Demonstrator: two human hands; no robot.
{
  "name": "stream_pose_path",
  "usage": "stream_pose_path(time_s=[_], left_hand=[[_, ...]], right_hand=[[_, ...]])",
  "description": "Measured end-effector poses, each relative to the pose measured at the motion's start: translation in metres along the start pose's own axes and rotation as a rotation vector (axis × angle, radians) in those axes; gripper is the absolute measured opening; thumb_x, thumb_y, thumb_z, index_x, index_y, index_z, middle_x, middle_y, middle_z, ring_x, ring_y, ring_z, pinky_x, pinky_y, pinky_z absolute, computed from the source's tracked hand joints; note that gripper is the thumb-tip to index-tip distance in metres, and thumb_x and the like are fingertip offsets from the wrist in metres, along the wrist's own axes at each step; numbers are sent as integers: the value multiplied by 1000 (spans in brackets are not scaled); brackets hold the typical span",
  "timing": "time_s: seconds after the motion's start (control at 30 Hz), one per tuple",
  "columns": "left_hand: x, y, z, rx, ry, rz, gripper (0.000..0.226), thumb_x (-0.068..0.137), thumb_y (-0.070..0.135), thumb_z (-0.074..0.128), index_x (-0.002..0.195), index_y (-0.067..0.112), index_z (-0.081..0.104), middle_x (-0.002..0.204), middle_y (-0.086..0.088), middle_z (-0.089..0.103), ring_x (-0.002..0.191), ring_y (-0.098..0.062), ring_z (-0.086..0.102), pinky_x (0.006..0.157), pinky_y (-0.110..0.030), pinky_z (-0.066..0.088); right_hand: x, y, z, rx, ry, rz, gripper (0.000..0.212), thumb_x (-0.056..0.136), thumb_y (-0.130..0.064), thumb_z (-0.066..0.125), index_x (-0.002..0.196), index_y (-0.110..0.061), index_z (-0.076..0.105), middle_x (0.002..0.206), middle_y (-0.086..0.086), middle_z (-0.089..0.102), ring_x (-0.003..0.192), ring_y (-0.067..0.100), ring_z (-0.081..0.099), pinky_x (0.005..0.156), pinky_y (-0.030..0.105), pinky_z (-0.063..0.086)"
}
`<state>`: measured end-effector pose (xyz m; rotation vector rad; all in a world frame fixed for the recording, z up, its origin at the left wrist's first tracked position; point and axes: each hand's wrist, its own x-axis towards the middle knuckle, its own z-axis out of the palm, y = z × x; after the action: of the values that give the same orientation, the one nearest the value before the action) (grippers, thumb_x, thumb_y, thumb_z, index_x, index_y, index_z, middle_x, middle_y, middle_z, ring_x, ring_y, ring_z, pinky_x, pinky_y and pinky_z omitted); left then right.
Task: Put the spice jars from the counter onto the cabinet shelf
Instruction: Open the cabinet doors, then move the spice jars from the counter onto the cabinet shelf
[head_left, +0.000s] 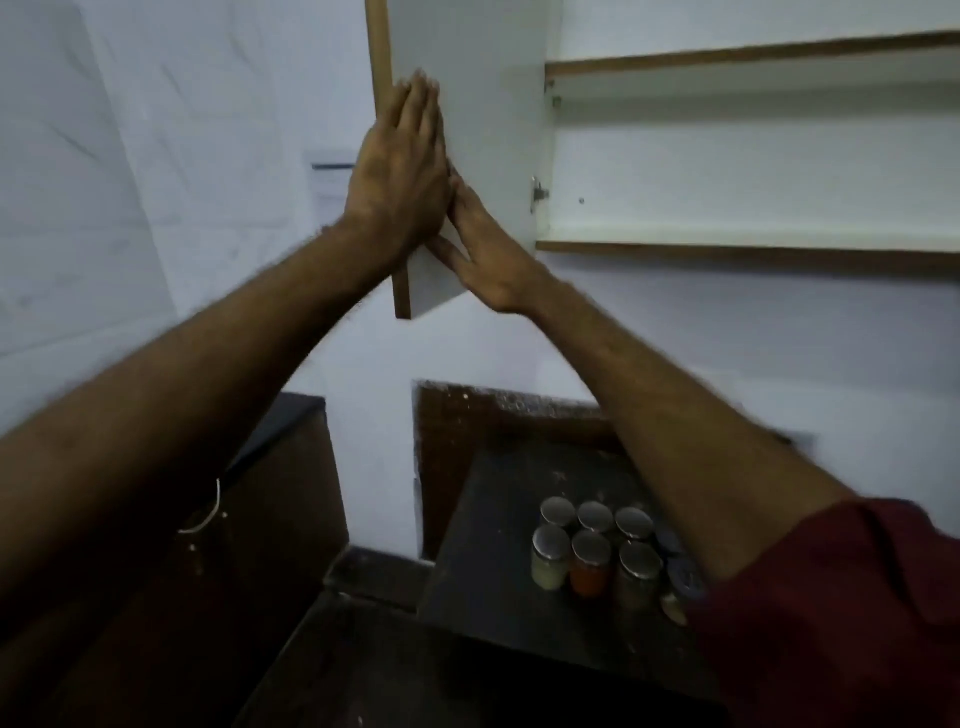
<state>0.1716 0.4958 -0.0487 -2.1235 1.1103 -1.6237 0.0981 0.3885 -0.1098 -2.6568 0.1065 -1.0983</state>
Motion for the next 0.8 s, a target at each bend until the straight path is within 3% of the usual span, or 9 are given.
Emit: stream_pose_path(time_s=[0.07, 0.2, 0.47, 0.7, 0.8], left_hand=[[-10, 26, 8, -13, -55, 34, 64, 104, 39, 12, 151, -4, 10, 161, -22, 11, 150, -34, 8, 123, -44, 6], [-35, 95, 36, -173, -180, 112, 61, 104, 33, 24, 152, -2, 13, 161, -21, 12, 149, -34, 13, 123, -44, 10], [-105, 261, 132, -570, -524, 311, 71, 98, 37, 42, 154, 6, 11, 163, -14, 8, 150, -31, 13, 121, -43, 12], [-136, 399, 216, -761, -776, 401, 71, 96, 30, 50, 154, 11, 14, 163, -11, 11, 149, -29, 17, 118, -52, 22], [-140, 444, 249, -792, -839, 415, 67, 95, 25, 49, 153, 12, 18, 162, -11, 17, 147, -28, 22, 116, -52, 26]], right_hand=[[-21, 16, -2, -65, -77, -1, 75, 101, -40, 44, 156, -9, 2, 165, 8, 4, 152, 18, 9, 123, 28, 10], [-67, 63, 6, -271, -277, 14, 74, 101, -37, 46, 156, -10, 5, 165, 10, 1, 152, 24, 5, 124, 37, 10], [-159, 202, 70, -414, -657, 261, 75, 95, -26, 57, 156, -19, 14, 165, 7, 11, 152, 23, 9, 124, 39, 13], [-223, 352, 174, -362, -958, 329, 74, 91, -13, 61, 154, -18, 22, 164, 10, 15, 151, 27, 14, 123, 39, 16], [-244, 397, 214, -320, -1013, 291, 74, 89, -16, 63, 153, -15, 26, 162, 14, 19, 148, 31, 19, 119, 39, 18]])
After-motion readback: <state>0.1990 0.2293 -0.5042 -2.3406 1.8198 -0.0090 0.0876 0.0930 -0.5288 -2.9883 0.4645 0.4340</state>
